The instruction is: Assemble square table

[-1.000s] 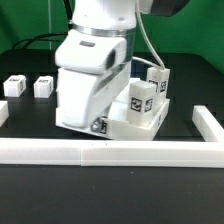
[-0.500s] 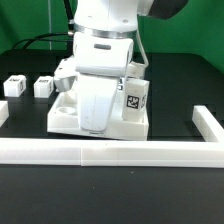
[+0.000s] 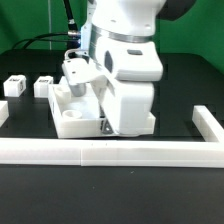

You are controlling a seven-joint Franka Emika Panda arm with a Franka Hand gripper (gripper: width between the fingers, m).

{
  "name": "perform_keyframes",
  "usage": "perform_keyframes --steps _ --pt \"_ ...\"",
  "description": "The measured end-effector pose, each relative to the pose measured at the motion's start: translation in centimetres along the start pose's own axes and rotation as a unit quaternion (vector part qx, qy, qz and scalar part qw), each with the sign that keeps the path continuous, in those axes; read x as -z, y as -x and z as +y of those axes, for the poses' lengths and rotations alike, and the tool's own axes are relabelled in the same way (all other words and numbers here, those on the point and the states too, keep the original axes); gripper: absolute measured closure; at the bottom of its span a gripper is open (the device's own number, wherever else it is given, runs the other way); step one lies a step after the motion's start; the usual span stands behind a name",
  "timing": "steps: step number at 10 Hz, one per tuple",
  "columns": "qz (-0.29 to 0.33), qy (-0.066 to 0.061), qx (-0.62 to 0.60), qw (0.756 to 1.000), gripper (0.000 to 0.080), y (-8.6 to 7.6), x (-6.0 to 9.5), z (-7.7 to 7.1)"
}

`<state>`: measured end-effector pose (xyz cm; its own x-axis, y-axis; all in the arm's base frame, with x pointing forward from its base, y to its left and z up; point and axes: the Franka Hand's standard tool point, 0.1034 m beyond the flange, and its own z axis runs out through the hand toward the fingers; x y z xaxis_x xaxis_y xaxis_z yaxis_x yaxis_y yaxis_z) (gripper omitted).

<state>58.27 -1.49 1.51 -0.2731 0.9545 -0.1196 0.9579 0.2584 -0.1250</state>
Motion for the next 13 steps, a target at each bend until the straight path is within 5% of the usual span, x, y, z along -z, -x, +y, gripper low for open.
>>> perform_keyframes --steps 3,5,10,13 --pt "0.002 -0.036 0.063 0.997 0.0742 -4.4 0.5 2.4" --pt "0.012 -0.026 0.106 0.994 0.0742 -6.2 1.2 4.8" --pt "0.019 -0.058 0.233 0.971 0.0742 -5.4 0.5 3.0" --pt "0.041 -0.065 0.325 0.943 0.0742 -5.8 0.6 2.2"
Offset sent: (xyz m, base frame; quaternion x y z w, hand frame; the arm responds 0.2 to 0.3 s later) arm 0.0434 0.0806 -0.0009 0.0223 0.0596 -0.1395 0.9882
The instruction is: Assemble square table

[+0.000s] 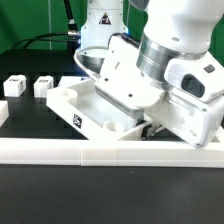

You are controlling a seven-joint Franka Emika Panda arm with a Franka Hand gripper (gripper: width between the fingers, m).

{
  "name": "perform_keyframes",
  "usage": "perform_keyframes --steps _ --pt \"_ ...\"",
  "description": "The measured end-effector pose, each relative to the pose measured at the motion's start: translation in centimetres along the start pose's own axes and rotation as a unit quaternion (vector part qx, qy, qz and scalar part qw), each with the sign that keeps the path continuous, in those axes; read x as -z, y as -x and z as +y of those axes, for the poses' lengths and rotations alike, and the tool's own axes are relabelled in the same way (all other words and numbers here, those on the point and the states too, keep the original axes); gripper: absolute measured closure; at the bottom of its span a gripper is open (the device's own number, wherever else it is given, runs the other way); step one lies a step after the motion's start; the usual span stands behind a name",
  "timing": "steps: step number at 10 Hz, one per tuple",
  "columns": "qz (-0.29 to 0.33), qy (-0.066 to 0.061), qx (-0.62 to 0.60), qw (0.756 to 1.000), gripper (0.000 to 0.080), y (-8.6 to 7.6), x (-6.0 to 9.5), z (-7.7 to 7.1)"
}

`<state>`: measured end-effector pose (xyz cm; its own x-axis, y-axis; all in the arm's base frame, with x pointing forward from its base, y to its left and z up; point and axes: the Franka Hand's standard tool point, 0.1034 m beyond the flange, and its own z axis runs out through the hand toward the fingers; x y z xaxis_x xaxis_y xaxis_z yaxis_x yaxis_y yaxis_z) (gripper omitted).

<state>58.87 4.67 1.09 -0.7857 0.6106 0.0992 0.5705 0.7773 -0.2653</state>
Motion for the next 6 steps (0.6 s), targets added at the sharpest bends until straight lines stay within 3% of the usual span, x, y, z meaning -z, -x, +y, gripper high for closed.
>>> perform_keyframes --steps 2,4,6 --pt "0.014 0.016 0.052 0.998 0.0742 -1.0 -0.1 0.9" --pt "0.022 0.024 0.067 0.997 0.0741 -1.4 0.0 1.2" --pt "0.031 0.020 0.128 0.991 0.0741 -2.7 0.3 2.2"
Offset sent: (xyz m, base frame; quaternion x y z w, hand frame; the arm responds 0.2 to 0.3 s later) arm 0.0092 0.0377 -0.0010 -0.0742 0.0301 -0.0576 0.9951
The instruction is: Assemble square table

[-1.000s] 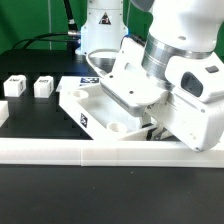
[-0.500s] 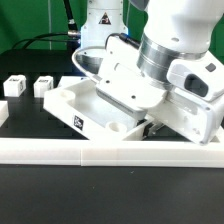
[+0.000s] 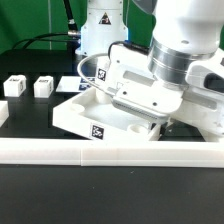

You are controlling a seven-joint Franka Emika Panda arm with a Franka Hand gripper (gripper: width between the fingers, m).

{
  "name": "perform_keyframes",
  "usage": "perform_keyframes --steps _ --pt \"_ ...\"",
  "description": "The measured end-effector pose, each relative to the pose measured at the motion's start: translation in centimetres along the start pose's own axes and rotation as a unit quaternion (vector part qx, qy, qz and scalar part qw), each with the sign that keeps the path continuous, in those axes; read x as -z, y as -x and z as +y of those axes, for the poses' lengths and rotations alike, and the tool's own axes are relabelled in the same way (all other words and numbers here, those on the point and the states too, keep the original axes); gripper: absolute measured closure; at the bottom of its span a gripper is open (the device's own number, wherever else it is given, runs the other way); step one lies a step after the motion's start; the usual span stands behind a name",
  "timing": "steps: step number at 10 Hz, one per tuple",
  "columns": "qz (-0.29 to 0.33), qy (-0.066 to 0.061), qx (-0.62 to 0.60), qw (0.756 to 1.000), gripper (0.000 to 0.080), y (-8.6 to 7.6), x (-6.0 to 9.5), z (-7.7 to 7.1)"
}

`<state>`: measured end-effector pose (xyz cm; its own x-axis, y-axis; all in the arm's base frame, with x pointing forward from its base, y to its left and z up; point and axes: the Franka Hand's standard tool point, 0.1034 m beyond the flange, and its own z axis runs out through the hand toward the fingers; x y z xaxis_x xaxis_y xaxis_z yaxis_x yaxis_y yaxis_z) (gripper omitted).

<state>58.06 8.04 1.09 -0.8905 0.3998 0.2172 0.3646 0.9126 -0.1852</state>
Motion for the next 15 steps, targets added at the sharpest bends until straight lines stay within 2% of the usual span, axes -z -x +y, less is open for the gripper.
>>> perform_keyframes --steps 1,3,5,9,10,11,12,13,15 --pt "0.007 -0.004 0.035 0.999 0.0741 -0.6 0.3 1.1" --pt "0.014 -0.002 0.084 0.996 0.0741 -1.6 0.3 2.9" --pt "0.016 -0.001 0.105 0.994 0.0741 -1.2 0.0 2.3" --pt "0.017 -0.001 0.102 0.995 0.0741 -1.2 -0.1 2.1" --pt "0.016 0.003 0.108 0.994 0.0741 -1.1 0.0 2.2" --pt "0.018 0.016 0.132 0.991 0.0741 -1.1 -0.1 2.1" --pt "0.020 0.023 0.132 0.991 0.0741 -1.2 -0.1 2.2" --pt "0.022 0.027 0.132 0.991 0.0741 -1.2 -0.1 2.2" --pt "0.031 0.019 0.140 0.990 0.0741 -1.9 0.1 3.1"
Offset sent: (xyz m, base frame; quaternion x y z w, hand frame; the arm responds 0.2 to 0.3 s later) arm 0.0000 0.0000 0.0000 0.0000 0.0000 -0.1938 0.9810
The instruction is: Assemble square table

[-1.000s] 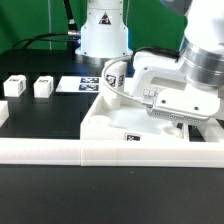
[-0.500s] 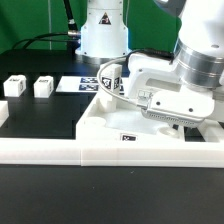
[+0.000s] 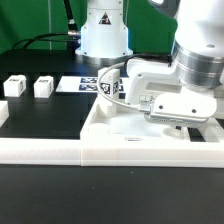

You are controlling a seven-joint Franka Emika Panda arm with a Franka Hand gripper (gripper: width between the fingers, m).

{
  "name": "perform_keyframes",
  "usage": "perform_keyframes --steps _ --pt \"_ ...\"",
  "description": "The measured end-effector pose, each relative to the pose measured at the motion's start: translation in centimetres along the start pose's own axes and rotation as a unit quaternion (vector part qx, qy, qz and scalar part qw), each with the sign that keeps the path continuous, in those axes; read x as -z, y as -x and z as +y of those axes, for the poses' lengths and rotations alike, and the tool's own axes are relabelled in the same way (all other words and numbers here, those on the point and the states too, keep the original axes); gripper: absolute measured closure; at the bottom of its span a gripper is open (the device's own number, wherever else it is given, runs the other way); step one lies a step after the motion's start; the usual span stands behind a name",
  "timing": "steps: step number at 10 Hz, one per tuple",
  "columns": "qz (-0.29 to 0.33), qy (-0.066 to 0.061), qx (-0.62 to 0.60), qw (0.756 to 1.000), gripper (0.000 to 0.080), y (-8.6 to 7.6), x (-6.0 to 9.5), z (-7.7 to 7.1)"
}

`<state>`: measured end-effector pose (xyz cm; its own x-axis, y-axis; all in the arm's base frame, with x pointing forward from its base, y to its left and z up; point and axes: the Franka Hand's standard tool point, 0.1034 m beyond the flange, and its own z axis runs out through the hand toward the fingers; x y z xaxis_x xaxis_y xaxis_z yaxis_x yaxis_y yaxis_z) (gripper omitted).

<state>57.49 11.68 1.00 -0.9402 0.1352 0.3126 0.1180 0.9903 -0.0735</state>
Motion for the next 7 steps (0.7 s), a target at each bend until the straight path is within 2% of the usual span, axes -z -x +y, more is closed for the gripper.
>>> perform_keyframes --steps 1,3,5,7 --pt "0.010 -0.007 0.002 1.000 0.0741 -0.43 0.04 0.81" --pt "0.016 -0.027 0.000 0.999 0.0741 -0.31 0.27 0.86" --pt "0.020 -0.036 0.005 0.999 0.0741 -0.47 0.19 0.84" --pt "0.020 -0.037 0.005 0.999 0.0741 -0.41 0.09 0.63"
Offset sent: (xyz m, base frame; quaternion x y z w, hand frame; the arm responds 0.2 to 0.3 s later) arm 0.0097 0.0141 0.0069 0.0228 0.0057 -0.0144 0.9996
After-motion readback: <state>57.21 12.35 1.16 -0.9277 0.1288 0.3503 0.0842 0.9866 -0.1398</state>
